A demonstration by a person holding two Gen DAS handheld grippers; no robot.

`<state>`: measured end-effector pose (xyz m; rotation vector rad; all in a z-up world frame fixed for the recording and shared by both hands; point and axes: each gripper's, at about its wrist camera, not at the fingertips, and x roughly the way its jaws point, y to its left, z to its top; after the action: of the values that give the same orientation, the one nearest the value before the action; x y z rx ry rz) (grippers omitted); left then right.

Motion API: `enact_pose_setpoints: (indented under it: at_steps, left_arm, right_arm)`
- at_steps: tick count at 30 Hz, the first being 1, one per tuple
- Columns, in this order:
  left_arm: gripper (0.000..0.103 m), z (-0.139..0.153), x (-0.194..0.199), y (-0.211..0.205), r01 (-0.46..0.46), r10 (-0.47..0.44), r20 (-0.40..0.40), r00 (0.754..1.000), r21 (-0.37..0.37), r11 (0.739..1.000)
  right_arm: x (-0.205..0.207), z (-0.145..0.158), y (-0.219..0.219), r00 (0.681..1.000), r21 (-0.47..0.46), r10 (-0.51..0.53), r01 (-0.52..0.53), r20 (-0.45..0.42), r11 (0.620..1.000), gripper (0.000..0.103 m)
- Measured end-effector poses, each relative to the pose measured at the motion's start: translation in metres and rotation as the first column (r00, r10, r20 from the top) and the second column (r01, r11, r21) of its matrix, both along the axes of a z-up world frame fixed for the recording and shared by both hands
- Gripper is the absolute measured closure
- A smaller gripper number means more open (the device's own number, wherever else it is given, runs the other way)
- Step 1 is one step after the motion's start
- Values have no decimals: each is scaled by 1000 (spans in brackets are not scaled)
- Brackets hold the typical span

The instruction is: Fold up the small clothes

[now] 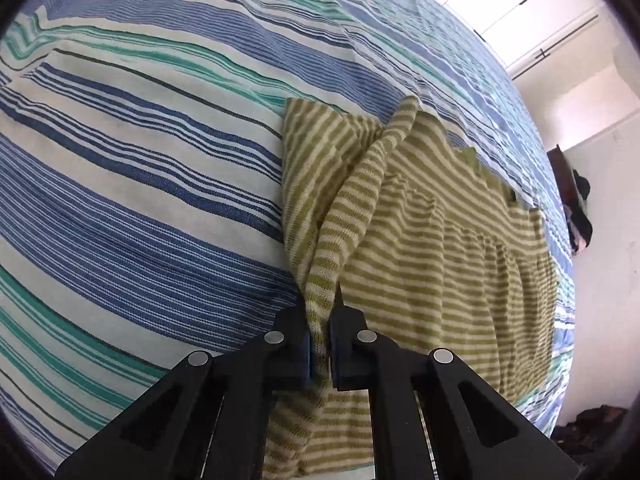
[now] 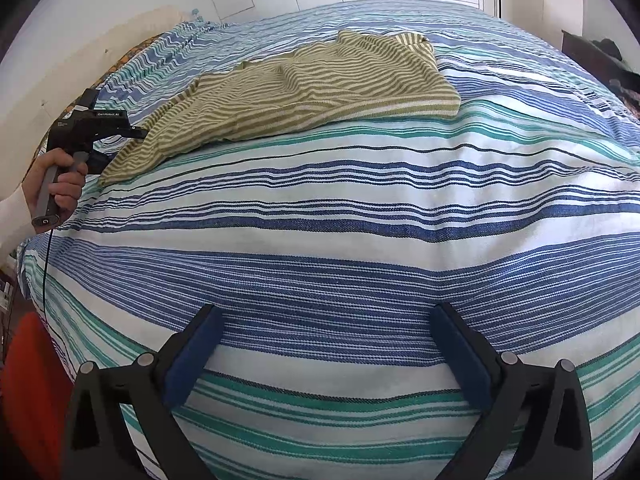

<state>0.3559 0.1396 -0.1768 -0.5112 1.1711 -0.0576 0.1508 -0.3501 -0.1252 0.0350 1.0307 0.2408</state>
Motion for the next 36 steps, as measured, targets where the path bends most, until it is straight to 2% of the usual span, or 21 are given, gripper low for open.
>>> enact_pose_setpoints:
  at_steps: [4,7,10,13,15,18,20,21,22,23,24,25,26,27,28,30,31,32,34,35,36]
  left_arm:
    - [99,50,7,-26,34,-36,62,997,37,999]
    - [99,105,20,-76,132,-140,151,979,59,989]
    - [99,148,38,-159,265,-278,215,936,86,960]
    - [99,165,40,-247,392,-410,243,879,118,912]
    - [99,158,37,-305,454,-477,237,847,147,879]
    - [95,118,35,-373,498,-526,164,835,186,847]
    - [84,75,31,-409,535,-555,26,832,228,813]
    - [71,54,28,-422,560,-565,-51,824,235,795]
    - [66,42,21,-428,576,-571,-101,815,242,780]
    - [66,38,13,-431,587,-581,-107,807,249,770]
    - [61,42,3,-432,599,-599,-87,796,254,759]
    - [51,51,-6,-429,614,-620,-63,782,249,749]
    - [47,64,-13,-423,620,-632,-29,774,236,749]
    - [42,81,-18,-411,614,-632,22,775,215,760]
    - [31,99,-23,-395,601,-622,79,779,190,776]
    - [19,128,-28,-357,545,-571,181,801,174,820]
    - [17,138,-30,-335,500,-533,221,817,188,845]
    - [17,141,-30,-317,450,-493,241,836,212,867]
    - [19,129,-27,-285,379,-431,224,874,241,894]
    - [21,114,-22,-277,369,-419,193,887,247,896]
    - [31,97,-22,-273,379,-425,160,891,255,890]
  right_arm:
    - [1,1,-3,1000,22,-6,6,-9,1000,0]
    - [2,2,-6,1000,50,-15,16,-16,999,0]
    - [3,4,-11,1000,84,-21,23,-23,996,0]
    - [2,5,-14,999,112,-22,25,-27,993,0]
    - [1,6,-15,999,125,-23,26,-29,992,0]
    - [0,7,-14,999,132,-18,22,-31,991,0]
    - [0,7,-13,999,129,-13,17,-31,992,0]
    - [0,7,-12,999,126,-9,13,-31,992,0]
    - [-1,7,-12,1000,124,-4,8,-31,992,0]
    - [-1,7,-11,1000,121,-1,4,-30,993,0]
    - [-1,7,-11,1000,120,4,0,-29,993,0]
    - [-2,7,-10,1000,121,8,-5,-29,993,0]
    - [-3,7,-10,1000,123,11,-8,-29,992,0]
    - [-3,8,-10,999,128,13,-9,-30,992,0]
    - [-3,8,-11,999,134,13,-9,-32,991,0]
    - [-2,9,-13,999,152,11,-5,-38,988,0]
    - [-1,10,-15,999,165,8,-1,-41,986,0]
    - [-1,12,-17,999,188,1,7,-43,982,0]
    - [0,18,-26,998,248,-22,34,-51,968,2]
    - [0,22,-31,998,281,-37,51,-55,958,6]
    - [0,28,-38,997,333,-52,69,-61,941,10]
